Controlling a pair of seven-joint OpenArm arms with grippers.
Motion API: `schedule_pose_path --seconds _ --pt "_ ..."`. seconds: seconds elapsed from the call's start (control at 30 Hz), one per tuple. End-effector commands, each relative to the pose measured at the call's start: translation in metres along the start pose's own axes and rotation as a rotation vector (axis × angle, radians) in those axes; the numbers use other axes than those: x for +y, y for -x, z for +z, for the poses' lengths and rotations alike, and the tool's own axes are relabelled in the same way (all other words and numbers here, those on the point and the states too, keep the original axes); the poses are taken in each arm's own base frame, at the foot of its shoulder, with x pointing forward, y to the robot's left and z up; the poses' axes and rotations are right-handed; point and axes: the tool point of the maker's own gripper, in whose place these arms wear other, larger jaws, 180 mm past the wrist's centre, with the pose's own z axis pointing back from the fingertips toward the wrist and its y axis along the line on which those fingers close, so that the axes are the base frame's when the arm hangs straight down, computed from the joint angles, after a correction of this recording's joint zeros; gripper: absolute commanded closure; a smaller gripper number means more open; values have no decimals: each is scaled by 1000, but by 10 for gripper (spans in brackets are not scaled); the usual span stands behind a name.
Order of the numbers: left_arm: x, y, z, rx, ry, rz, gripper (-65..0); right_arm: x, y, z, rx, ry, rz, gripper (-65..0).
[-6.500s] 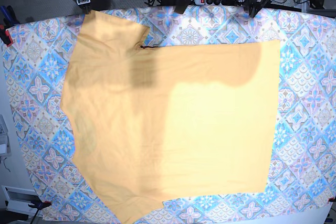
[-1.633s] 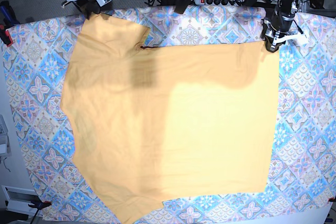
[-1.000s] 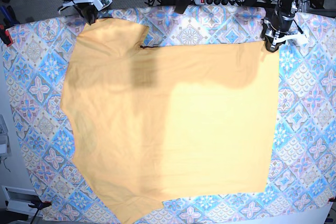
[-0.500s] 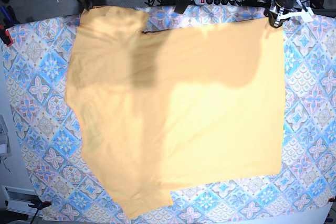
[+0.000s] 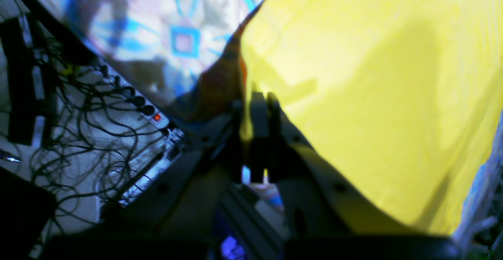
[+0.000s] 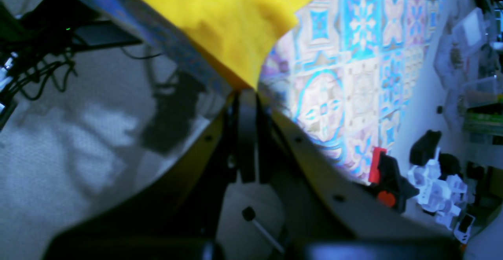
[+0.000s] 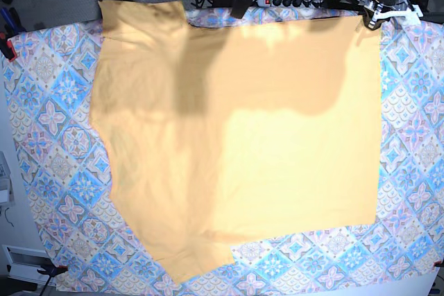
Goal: Fold the T-shirt properly
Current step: 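Lift the shirt corners and pull them apart to straighten the shirt, then lower both grippers and regrasp the shirt edge further along the body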
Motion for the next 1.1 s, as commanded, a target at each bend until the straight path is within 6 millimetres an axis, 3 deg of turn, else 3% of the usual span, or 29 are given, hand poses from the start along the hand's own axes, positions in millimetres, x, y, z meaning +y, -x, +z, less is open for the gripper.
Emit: schedule_pose_path --seconds 0.0,0.13,0.27,0.6,0.73,0.9,1.07 --pt "-9 -7 3 -14 31 -15 0 -5 -3 3 -17 16 11 -3" --pt "-26 -13 4 -32 72 -22 0 -14 -17 1 -52 38 12 -3" --pt "-33 -23 3 -58 90 -21 0 -38 -44 -15 -125 111 10 -3" --pt "-103 -55 4 -153 250 -89 0 -81 -88 -43 -241 235 6 -3" --pt "-106 -56 3 -157 259 -86 0 -92 -98 -51 -268 270 1 -3" --pt "-88 -37 9 -128 217 -56 0 -91 -98 -51 -269 270 -1 -3" --pt "-88 -35 8 -134 217 -37 0 -84 -103 -53 -281 252 -8 -3"
